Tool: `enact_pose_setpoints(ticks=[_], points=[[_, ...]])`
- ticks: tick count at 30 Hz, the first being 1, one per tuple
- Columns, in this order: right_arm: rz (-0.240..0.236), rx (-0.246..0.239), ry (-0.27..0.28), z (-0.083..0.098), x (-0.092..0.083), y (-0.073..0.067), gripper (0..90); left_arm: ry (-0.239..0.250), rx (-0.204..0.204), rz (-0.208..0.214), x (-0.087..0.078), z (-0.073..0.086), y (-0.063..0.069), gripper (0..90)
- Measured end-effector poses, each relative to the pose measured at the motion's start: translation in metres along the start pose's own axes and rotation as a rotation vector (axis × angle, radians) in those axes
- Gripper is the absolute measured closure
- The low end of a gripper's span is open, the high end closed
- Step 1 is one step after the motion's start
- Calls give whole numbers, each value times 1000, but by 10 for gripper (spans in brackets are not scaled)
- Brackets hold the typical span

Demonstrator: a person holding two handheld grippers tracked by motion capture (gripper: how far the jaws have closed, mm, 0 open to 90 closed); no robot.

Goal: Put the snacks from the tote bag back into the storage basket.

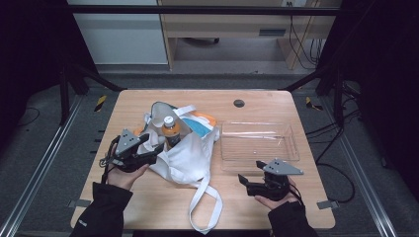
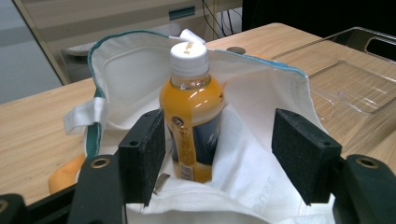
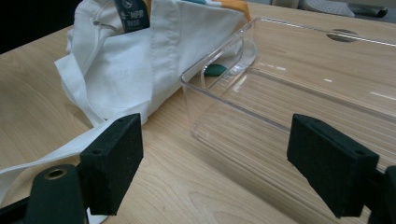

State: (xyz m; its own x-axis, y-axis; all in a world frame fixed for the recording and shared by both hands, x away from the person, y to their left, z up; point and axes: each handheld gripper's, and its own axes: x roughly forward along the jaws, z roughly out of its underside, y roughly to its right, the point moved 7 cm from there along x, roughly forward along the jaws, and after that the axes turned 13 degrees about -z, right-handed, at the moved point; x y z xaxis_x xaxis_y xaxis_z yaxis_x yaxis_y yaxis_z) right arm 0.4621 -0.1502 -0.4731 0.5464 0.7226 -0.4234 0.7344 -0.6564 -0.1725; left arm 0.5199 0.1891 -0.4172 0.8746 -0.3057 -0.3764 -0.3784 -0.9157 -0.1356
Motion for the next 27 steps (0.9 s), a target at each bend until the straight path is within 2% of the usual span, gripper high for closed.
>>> enact_pose_setpoints(ticks=[7,13,27], points=[[31,30,15,5,-11,10,180,7,9,11,4,-6,6,339],[23,40,24,8,-18,15,169,11,12,16,7,-8,8,337],[17,36,12,15,-24,11,138,11,12,9,12,-11,7,331]])
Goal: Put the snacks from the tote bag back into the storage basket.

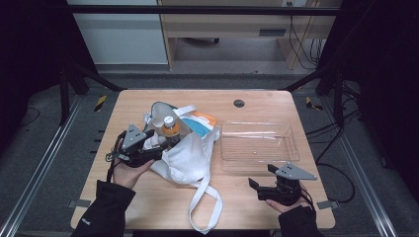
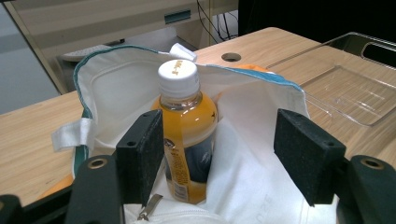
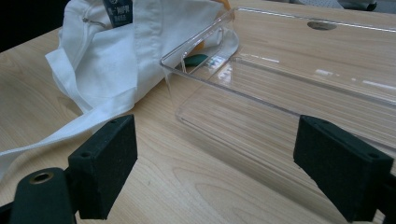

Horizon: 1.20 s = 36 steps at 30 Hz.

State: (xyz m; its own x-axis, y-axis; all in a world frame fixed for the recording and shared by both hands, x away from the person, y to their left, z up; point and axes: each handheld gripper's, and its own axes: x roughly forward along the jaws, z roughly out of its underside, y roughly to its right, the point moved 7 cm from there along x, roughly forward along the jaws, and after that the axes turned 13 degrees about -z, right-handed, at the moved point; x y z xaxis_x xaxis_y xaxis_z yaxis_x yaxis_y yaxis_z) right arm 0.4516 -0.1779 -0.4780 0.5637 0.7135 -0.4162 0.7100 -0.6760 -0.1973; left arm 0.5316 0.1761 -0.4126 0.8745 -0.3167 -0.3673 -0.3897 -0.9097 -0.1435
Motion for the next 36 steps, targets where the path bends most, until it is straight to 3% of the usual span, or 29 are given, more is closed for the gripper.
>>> enact_pose_setpoints(ticks=[17,24,33,36], points=[[5,1,-13,6,-4,-1,138,9,-17,-38,27,-13,-9,332],[5,-4,-19,7,-2,-1,139,9,-25,-42,40,-14,-7,344],[0,-9,-27,8,0,-1,141,0,-25,-56,53,-13,-8,374],[2,-4,-29,9,0,-1,143,-2,-3,-70,56,-11,-7,387]])
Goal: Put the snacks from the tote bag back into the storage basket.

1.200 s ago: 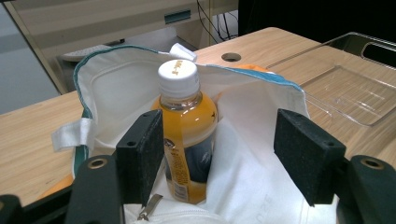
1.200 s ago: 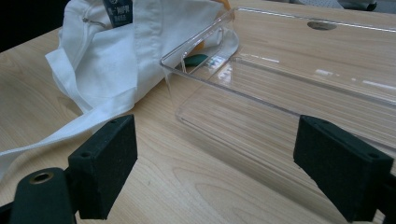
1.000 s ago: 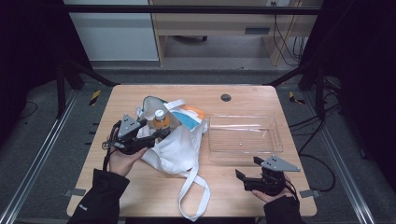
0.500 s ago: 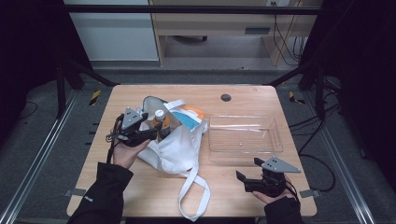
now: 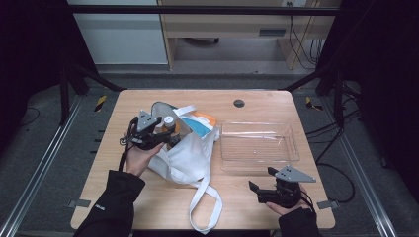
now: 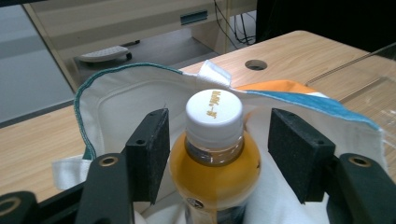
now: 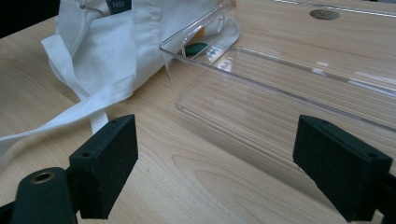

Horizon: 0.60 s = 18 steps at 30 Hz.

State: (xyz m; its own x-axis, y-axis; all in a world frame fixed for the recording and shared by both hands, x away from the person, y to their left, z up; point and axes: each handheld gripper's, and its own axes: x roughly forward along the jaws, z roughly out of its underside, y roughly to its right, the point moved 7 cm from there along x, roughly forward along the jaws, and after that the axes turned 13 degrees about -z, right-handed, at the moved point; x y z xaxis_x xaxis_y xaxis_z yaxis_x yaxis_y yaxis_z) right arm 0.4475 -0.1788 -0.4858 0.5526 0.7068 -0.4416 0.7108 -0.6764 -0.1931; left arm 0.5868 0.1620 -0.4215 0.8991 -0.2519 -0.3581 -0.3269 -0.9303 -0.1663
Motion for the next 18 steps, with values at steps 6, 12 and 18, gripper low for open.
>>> enact_pose_setpoints(ticks=[6,12,18], points=[[4,-3,-5,1,1,0,146,-11,-12,11,7,1,0,455],[3,-2,-8,1,1,1,146,-12,-33,19,14,1,0,528],[5,-3,-9,1,2,1,147,-8,-28,15,16,0,1,572]])
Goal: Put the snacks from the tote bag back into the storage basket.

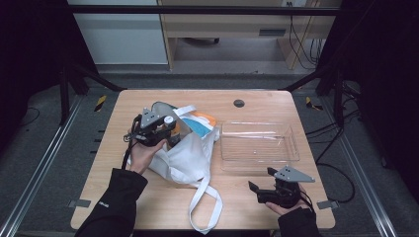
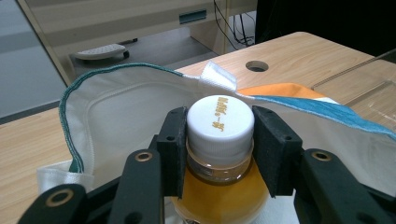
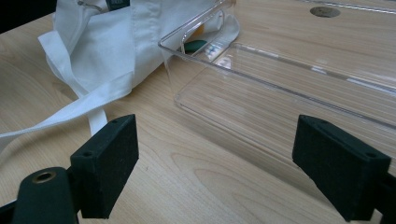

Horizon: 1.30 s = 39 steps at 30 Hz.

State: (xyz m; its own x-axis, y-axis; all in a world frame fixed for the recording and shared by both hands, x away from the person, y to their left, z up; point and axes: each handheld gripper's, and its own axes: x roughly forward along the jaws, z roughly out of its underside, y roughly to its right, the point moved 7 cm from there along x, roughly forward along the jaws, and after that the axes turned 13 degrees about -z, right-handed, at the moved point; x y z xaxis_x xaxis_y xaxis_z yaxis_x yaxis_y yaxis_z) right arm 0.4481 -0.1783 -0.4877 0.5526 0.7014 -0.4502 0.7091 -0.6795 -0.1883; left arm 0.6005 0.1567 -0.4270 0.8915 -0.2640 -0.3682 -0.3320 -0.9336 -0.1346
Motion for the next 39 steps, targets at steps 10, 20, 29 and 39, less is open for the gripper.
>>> enact_pose_setpoints(ticks=[10,20,29,39], points=[[0,-1,-3,0,0,0,147,-12,-7,-8,-1,-1,1,583],[-3,-1,-6,1,1,0,147,-32,1,-20,-6,-3,-1,584],[-2,-4,-9,1,1,0,147,-6,-10,-23,-18,-14,-6,585],[-5,-9,-13,2,2,0,147,37,-40,-33,-41,-32,-15,586]])
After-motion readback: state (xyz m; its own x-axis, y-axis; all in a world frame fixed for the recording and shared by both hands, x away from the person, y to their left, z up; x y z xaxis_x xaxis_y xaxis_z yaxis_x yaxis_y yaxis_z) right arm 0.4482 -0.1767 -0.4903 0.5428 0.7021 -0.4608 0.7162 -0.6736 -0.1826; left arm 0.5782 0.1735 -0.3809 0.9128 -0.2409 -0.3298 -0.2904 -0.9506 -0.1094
